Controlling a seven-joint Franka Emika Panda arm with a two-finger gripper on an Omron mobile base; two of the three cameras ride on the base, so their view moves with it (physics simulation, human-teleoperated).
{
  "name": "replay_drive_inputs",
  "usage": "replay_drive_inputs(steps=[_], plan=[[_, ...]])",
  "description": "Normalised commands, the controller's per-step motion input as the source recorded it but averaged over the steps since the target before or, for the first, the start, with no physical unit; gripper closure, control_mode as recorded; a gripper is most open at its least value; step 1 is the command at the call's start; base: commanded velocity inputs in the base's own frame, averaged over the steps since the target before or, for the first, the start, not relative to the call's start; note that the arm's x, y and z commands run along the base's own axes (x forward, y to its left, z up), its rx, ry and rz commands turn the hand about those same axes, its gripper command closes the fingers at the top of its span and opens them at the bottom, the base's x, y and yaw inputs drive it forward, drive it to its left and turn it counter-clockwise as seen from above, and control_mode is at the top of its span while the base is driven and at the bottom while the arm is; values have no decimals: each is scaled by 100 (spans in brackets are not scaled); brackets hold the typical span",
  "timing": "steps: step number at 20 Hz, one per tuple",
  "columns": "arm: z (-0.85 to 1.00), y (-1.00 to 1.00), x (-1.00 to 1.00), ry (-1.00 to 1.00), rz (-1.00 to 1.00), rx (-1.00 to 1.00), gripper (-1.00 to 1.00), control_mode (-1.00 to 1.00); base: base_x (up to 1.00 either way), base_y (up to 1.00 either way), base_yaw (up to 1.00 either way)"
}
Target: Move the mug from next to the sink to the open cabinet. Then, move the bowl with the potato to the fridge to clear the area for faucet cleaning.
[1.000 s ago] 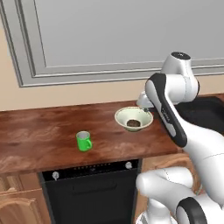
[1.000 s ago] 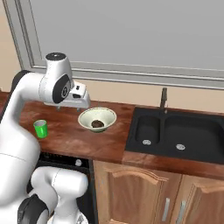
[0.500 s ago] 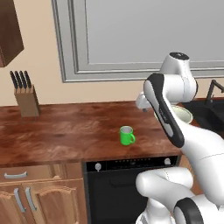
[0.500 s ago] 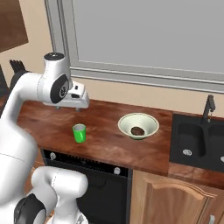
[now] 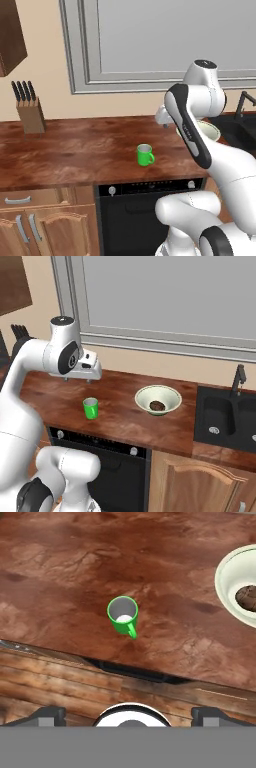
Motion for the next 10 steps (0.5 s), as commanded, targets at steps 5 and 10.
replay_drive_inputs(steps=[5, 10], plan=[[0, 0, 0, 0, 0, 0, -100, 100, 1, -35, 20], [0, 0, 0, 0, 0, 0, -100, 100, -3, -41, 14]])
